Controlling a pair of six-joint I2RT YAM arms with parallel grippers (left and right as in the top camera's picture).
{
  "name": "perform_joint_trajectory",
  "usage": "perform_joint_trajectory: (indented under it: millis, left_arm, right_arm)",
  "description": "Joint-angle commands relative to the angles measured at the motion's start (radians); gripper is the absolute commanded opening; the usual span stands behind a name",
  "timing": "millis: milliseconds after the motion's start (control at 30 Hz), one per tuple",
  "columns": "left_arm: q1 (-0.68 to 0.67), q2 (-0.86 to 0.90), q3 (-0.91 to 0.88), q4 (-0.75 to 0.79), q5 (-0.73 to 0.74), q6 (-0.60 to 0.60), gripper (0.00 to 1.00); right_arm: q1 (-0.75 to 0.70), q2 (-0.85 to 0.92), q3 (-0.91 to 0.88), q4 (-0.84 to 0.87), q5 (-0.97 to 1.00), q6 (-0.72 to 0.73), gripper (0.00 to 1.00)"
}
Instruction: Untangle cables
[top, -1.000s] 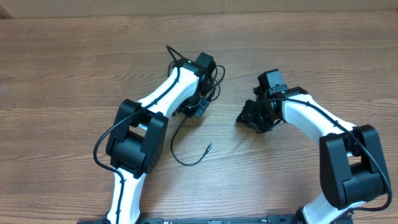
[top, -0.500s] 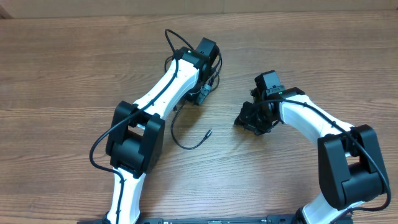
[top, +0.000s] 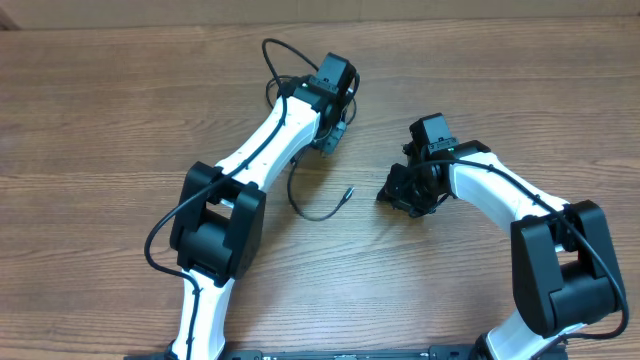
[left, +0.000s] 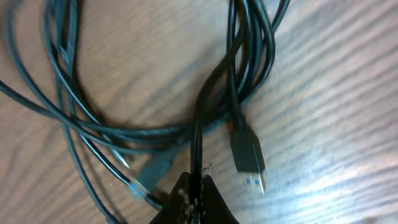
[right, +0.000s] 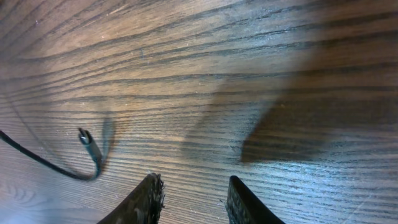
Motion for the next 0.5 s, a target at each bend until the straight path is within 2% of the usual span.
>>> perform_joint_trajectory:
  millis: [0,100,200,233,367,467]
  left_arm:
    - [-0.001,-0.011,-0.023,-0.06,0.113,-0.007,0.04]
    - [-0.003,-0.011,-0.023,-0.15,0.272,0.063,0.04]
    - [-0.003,-0.011,-0.023,-0.259,0.344,0.082,0.04]
    - [-0.003,-0.011,-0.023,-0.332,0.349,0.08,0.04]
    - [-0.001,-0.011,-0.023,-0.463,0.334,0.031,0.05]
    - [0.001,-0.011,-0.023,-0.488,0.234,-0.043,0.13]
  right_arm:
    - [0.003,-0.023,-0.002,0.003,0.018,0.0,0.3]
    - [-0.003,-0.023,-0.002,-0.003,0.044,0.0,0.28]
    - [-0.021,-0.023,-0.002,-0.016,0.043,-0.001,0.28]
    - [-0.033,-0.023,-0.002,-0.027,0.043,-0.01,0.28]
    - [-0.058,-0.023,-0.002,-0.047,0.042,-0.034,0.28]
    - [-0.07,-0.023,-0.002,-0.045,0.031,-0.034,0.29]
